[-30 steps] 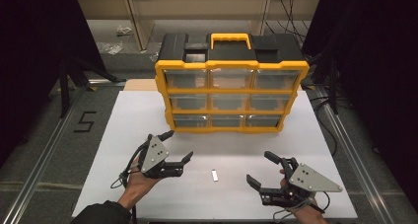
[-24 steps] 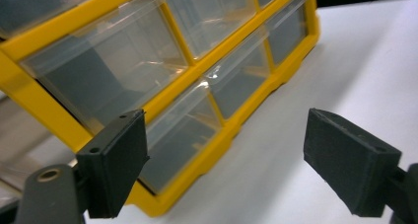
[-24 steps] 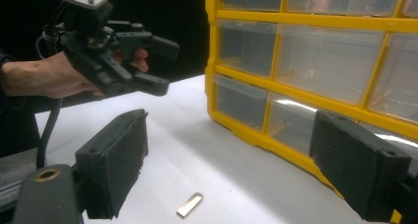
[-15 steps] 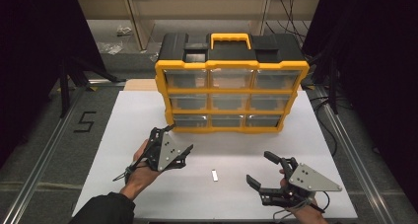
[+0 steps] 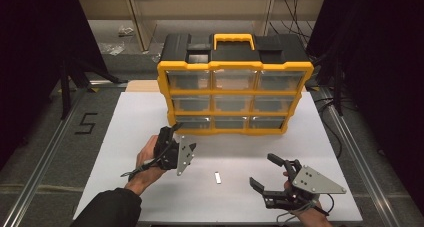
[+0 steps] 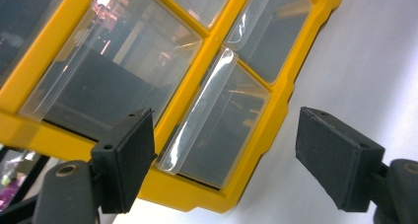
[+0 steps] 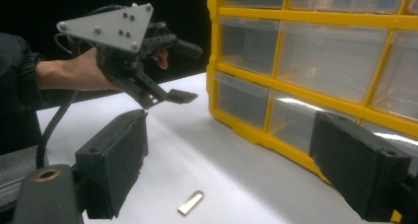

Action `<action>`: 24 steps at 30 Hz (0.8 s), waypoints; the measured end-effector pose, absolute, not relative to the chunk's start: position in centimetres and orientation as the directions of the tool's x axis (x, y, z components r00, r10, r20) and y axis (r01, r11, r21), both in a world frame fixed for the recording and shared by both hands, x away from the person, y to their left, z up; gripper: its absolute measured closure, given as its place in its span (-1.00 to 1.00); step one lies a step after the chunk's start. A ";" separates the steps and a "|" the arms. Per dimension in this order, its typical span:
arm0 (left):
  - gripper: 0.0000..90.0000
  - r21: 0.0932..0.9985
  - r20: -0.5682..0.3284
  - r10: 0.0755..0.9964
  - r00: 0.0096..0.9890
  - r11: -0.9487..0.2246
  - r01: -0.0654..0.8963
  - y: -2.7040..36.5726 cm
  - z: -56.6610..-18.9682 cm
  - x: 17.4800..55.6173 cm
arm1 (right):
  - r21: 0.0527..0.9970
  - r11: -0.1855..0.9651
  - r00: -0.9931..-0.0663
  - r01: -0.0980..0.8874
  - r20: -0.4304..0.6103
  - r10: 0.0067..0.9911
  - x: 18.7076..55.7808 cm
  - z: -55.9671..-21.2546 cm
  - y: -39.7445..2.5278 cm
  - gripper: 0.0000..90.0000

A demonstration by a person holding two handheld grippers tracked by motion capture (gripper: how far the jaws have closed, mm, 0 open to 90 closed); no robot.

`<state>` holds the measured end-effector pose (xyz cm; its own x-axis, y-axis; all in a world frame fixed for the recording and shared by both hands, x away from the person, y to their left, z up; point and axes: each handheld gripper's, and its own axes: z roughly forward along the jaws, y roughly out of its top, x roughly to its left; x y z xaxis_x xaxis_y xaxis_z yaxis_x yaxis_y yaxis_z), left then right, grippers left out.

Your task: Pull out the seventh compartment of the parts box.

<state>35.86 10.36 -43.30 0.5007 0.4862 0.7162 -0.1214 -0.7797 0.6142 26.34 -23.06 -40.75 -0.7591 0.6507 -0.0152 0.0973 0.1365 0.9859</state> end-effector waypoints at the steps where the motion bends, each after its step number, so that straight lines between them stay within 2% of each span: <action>1: -0.49 0.610 0.720 0.483 0.499 -0.782 -0.124 10.3 -43.4 35.9 | 0.986 0.137 -0.760 0.096 -0.016 0.650 26.3 -40.7 -23.1 -0.65; 8: -0.39 0.525 0.792 0.408 0.454 -0.835 -0.165 9.7 -43.9 36.6 | 0.986 0.137 -0.761 0.096 -0.016 0.649 26.3 -40.7 -23.0 -0.65; 11: -0.36 0.522 0.794 0.406 0.452 -0.836 -0.166 9.5 -44.2 36.9 | 0.986 0.138 -0.761 0.095 -0.017 0.648 26.3 -40.8 -23.0 -0.65; 19: -0.22 0.432 0.847 0.331 0.415 -0.884 -0.176 9.1 -45.0 38.2 | 0.985 0.141 -0.762 0.099 -0.016 0.647 26.4 -40.8 -23.1 -0.65; 24: -0.15 0.418 0.855 0.325 0.405 -0.893 -0.165 9.2 -45.3 38.7 | 0.984 0.146 -0.764 0.101 -0.017 0.644 26.4 -40.8 -23.0 -0.65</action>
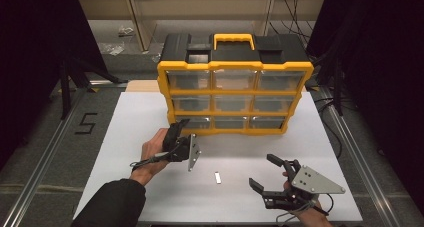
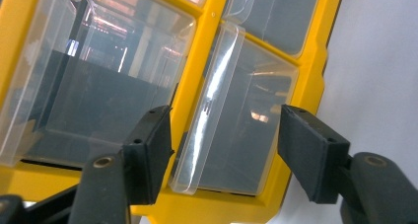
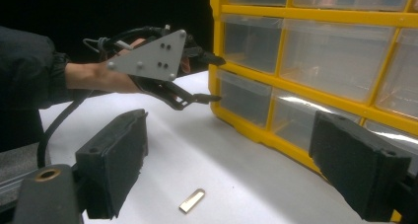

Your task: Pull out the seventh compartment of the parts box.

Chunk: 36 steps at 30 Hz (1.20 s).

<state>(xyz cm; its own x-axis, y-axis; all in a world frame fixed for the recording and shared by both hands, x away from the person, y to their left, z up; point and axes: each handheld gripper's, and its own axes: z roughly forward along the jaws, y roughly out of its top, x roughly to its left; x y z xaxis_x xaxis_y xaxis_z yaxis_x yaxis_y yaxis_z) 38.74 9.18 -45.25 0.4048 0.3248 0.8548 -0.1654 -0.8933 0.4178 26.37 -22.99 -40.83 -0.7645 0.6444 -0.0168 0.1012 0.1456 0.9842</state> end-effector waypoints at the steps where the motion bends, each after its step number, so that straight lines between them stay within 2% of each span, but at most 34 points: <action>1: -0.12 0.410 0.859 0.318 0.401 -0.897 -0.167 9.2 -45.3 38.8 | 0.984 0.146 -0.765 0.101 -0.017 0.644 26.4 -40.8 -23.0 -0.65; 23: 0.19 0.355 0.888 0.286 0.360 -0.924 -0.143 8.9 -46.4 40.4 | 0.982 0.158 -0.773 0.105 -0.019 0.634 26.4 -40.9 -22.9 -0.64; 36: 0.26 0.336 0.904 0.278 0.325 -0.931 -0.140 9.0 -46.8 40.9 | 0.982 0.158 -0.776 0.104 -0.019 0.631 26.4 -40.9 -22.8 -0.64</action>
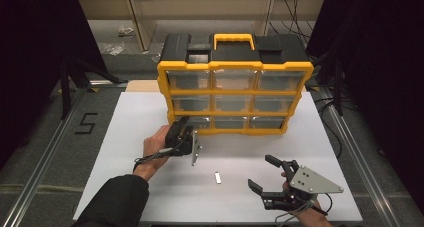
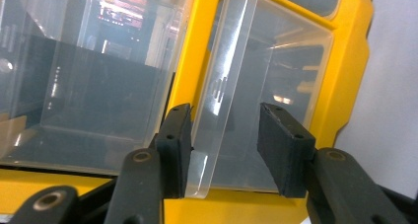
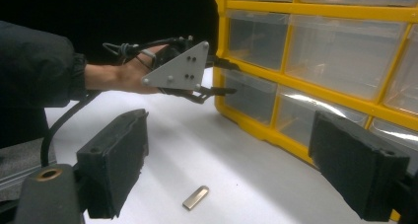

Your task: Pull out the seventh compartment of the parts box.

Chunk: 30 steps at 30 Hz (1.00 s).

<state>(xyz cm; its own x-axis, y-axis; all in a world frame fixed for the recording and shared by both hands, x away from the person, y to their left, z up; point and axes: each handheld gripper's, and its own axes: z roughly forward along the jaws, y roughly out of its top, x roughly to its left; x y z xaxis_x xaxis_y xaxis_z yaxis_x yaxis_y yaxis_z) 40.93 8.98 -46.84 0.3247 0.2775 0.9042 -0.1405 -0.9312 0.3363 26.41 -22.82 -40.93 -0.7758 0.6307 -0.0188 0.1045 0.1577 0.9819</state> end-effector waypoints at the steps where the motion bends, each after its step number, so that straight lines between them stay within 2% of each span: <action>1: 0.27 0.335 0.905 0.275 0.326 -0.931 -0.143 9.0 -46.8 41.0 | 0.982 0.157 -0.775 0.105 -0.018 0.631 26.4 -40.9 -22.8 -0.64; 14: 0.35 0.287 0.929 0.236 0.286 -0.946 -0.149 8.7 -47.0 41.4 | 0.982 0.158 -0.779 0.105 -0.018 0.627 26.4 -40.9 -22.8 -0.64; 22: 0.55 0.249 0.947 0.210 0.242 -0.958 -0.143 8.6 -47.2 41.4 | 0.981 0.161 -0.777 0.109 -0.018 0.630 26.4 -41.0 -22.8 -0.63; 30: 0.62 0.212 0.962 0.182 0.202 -0.967 -0.143 8.4 -47.6 41.4 | 0.981 0.164 -0.778 0.105 -0.021 0.628 26.4 -40.9 -22.8 -0.63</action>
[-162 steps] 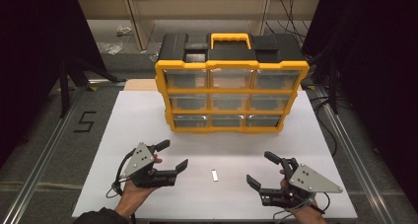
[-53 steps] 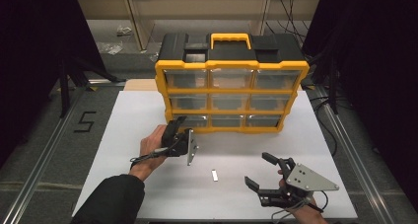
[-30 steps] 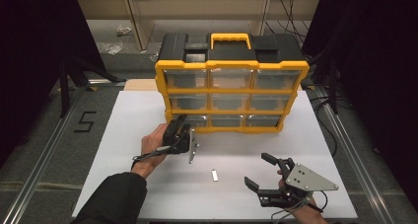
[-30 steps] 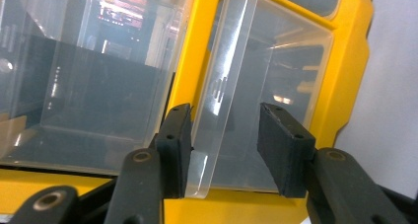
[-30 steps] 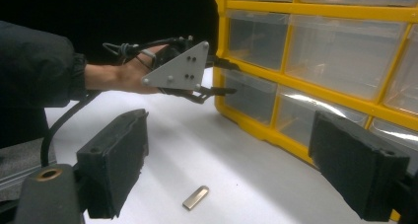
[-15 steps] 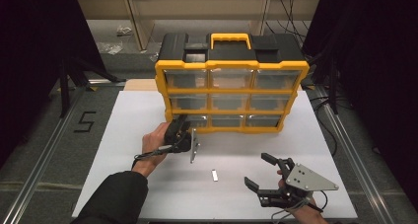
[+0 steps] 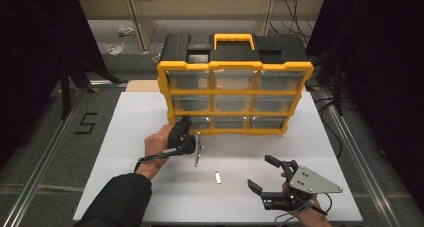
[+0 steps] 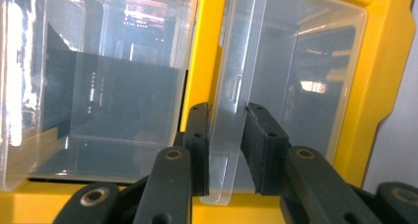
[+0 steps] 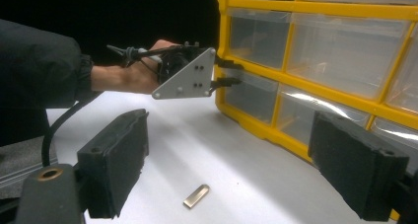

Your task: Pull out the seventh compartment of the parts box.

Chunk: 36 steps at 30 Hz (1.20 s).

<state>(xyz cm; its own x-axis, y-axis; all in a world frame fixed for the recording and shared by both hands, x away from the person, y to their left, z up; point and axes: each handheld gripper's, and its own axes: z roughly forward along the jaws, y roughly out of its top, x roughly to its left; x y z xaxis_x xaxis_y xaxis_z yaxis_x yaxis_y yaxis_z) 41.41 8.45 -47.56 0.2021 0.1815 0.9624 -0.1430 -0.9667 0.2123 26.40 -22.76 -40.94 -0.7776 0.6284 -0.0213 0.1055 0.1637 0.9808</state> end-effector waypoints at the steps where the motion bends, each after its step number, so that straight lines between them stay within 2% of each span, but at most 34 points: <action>1: 0.63 0.212 0.963 0.182 0.200 -0.967 -0.143 8.4 -47.6 41.4 | 0.981 0.164 -0.778 0.106 -0.021 0.628 26.4 -40.9 -22.8 -0.63; 36: 0.67 0.168 0.973 0.133 0.190 -0.969 -0.179 8.7 -47.6 39.7 | 0.981 0.164 -0.778 0.104 -0.022 0.627 26.4 -40.9 -22.8 -0.63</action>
<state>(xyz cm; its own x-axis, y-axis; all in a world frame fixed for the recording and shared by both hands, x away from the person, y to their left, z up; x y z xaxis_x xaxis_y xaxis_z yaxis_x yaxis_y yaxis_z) 39.68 8.71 -47.58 0.1899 0.1330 0.9727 -0.1791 -0.9695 0.1675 26.41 -22.78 -40.92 -0.7784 0.6274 -0.0218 0.1044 0.1637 0.9810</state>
